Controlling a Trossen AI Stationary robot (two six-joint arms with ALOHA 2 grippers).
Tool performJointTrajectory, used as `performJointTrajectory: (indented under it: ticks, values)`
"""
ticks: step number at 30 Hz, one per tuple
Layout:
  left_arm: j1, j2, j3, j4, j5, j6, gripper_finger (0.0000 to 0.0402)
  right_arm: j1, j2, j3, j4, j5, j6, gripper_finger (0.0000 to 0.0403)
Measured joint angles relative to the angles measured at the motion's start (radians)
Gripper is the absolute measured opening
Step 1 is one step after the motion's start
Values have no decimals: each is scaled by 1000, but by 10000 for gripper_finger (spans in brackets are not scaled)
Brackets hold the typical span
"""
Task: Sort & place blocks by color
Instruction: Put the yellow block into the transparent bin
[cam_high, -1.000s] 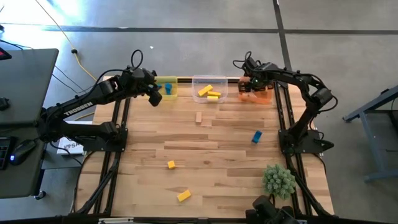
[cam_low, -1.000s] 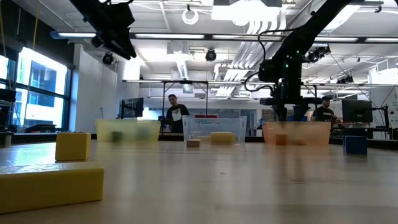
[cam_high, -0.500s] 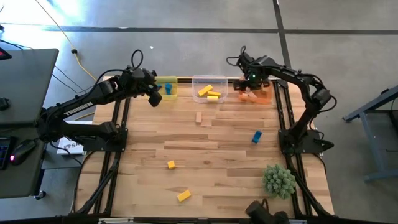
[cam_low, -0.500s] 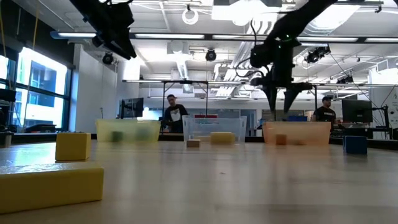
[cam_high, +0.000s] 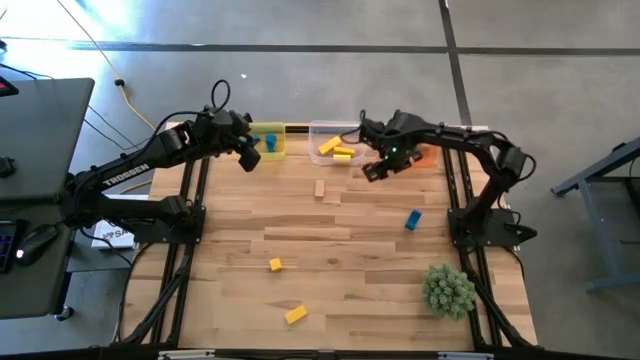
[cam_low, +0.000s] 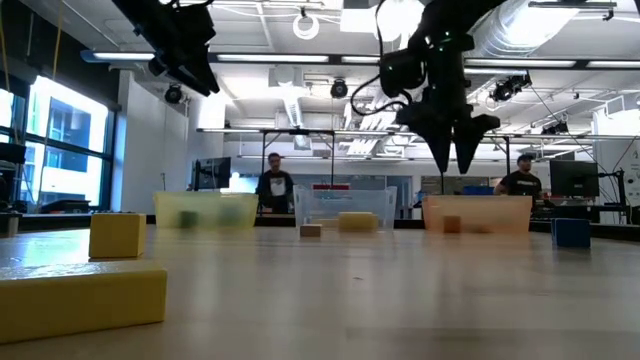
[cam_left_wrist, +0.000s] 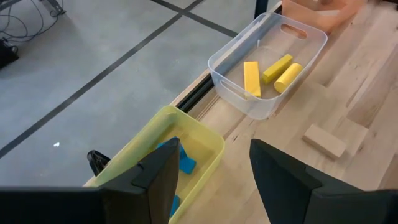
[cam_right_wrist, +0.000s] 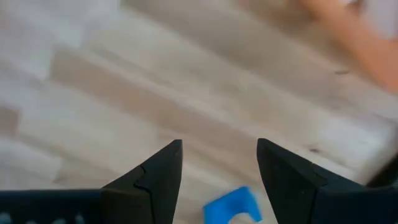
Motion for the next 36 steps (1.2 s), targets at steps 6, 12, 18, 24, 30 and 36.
performJointTrajectory:
  ticks: [6, 12, 18, 24, 30, 36]
  values:
    - [0, 0, 0, -2, 2, -1, 184, 119, 0, 0, 56, -123, -1, 195]
    - [0, 0, 0, -4, 10, -34, 184, 244, 0, 0, 173, -147, -36, 195]
    - [0, 0, 0, -19, 140, -181, 184, 351, 0, 0, 286, -131, -37, 195]
    - [-18, 0, 0, -133, 282, -348, 184, 436, 0, 0, 296, -96, -7, 195]
    - [-112, 0, 0, -258, 287, -394, 184, 491, 0, 0, 309, -90, -23, 195]
    - [-258, 0, 0, -272, 298, -458, 184, 516, 0, 0, 312, -89, -30, 195]
